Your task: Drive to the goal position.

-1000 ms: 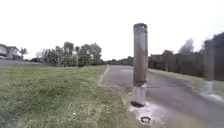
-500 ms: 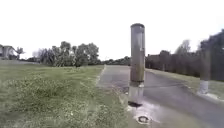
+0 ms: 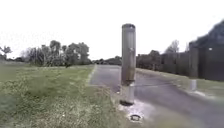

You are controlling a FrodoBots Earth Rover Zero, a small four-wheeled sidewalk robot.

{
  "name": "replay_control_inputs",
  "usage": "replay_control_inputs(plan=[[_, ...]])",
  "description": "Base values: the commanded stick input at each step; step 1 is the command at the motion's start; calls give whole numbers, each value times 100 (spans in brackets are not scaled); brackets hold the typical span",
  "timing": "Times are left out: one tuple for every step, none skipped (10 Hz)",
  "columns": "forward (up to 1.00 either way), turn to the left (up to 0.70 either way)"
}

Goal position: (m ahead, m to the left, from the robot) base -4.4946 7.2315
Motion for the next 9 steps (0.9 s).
replay_control_inputs(plan=[[0,-30],[0,-30],[0,-30],[0,-30],[0,-30],[0,-30],[0,-30],[0,-30],[0,-30]])
